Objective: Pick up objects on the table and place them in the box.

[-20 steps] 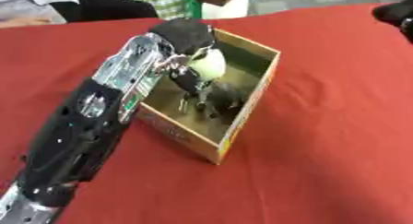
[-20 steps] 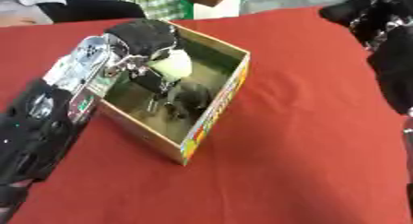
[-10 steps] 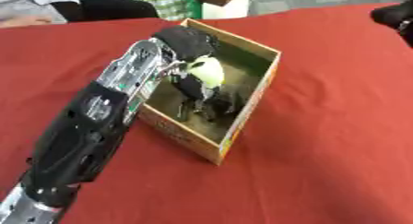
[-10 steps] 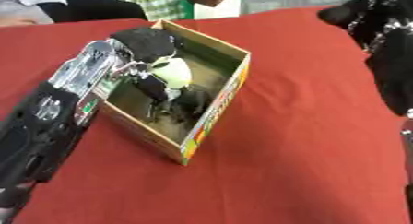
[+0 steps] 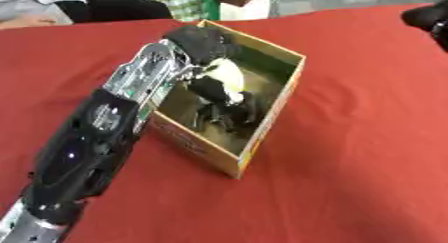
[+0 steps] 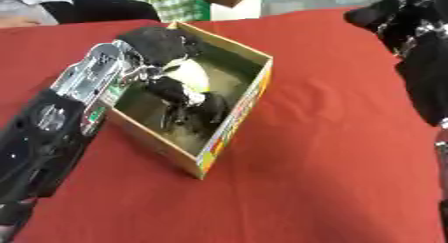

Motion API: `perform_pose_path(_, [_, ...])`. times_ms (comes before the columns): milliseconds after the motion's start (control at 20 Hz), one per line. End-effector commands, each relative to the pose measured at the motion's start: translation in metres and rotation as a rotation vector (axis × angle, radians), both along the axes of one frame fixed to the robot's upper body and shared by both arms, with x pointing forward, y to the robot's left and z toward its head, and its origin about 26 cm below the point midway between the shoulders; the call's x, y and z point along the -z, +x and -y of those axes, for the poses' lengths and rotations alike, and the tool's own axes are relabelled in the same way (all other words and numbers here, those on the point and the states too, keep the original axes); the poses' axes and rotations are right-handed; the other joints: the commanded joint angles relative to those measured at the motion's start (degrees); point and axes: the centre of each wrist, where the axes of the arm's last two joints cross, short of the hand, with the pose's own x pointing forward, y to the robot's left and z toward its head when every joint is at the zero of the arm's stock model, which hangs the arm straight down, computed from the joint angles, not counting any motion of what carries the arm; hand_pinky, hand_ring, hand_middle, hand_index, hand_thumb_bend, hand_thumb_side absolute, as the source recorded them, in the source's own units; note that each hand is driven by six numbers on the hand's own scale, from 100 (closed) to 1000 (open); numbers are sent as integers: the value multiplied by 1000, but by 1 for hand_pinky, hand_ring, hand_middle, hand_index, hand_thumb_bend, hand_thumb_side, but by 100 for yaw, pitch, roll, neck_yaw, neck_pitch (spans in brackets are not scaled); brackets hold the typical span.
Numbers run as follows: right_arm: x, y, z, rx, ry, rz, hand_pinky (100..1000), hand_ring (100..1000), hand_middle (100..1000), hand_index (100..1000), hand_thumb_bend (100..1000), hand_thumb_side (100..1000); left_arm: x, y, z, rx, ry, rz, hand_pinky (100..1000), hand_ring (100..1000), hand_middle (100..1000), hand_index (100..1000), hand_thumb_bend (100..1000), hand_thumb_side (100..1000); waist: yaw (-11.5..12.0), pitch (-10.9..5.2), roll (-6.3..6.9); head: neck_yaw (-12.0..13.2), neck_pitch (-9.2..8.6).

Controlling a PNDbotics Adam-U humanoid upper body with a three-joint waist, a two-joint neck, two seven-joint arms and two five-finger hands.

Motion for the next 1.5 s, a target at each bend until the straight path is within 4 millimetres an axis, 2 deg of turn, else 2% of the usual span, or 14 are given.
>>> perform_pose_path(50, [-10, -4, 0, -4, -12, 38, 893, 769, 596, 848, 100, 1000, -17, -7, -6, 21, -62, 52, 779, 1000, 970, 1000, 363, 1000, 1, -112, -43, -23, 1])
perform_pose_path(150, [-10, -4, 0, -4, -12, 38, 893, 769, 596, 848, 100, 1000, -19, -8, -7, 24, -73, 51, 779, 1000, 970, 1000, 363, 1000, 1, -112, -43, -23, 1])
perform_pose_path(200, [-9, -4, 0, -4, -11, 38, 892, 768, 595, 847, 100, 1000, -21, -9, -6, 30, -82, 57, 757, 976, 941, 1000, 241, 1000, 3, -126, -48, -34, 3])
perform_pose_path(250, [-9, -4, 1, -2, -8, 37, 892, 768, 595, 847, 100, 1000, -31, -12, -7, 47, -104, 83, 755, 972, 936, 1000, 217, 1000, 13, -140, -54, -55, 1])
perform_pose_path(300, [-9, -4, 1, 0, -7, 38, 892, 768, 595, 847, 100, 1000, -40, -15, -9, 65, -129, 113, 741, 956, 919, 1000, 150, 1000, 19, -143, -54, -68, -5])
perform_pose_path(400, [-9, -4, 2, 3, -3, 39, 891, 768, 595, 847, 100, 1000, -59, -22, -18, 99, -181, 177, 724, 934, 897, 1000, 100, 1000, 30, -158, -50, -97, -3])
perform_pose_path(600, [-10, -4, 4, 13, 3, 45, 889, 767, 596, 846, 100, 1000, -87, -39, -44, 133, -307, 298, 674, 842, 802, 962, 105, 1000, 74, -191, -40, -170, 30])
perform_pose_path(750, [-11, -5, 5, 18, 8, 48, 889, 767, 596, 845, 100, 1000, -98, -51, -65, 126, -409, 371, 645, 795, 760, 936, 100, 980, 101, -211, -30, -207, 28])
perform_pose_path(1100, [-11, -5, 7, 28, 20, 46, 888, 766, 597, 845, 100, 1000, -97, -79, -103, 112, -567, 486, 581, 698, 682, 881, 100, 907, 174, -267, -9, -266, 32])
perform_pose_path(1500, [-12, -5, 9, 41, 24, 50, 886, 765, 598, 844, 100, 1000, -71, -108, -132, 73, -766, 539, 551, 634, 628, 840, 100, 915, 268, -280, 29, -79, 153])
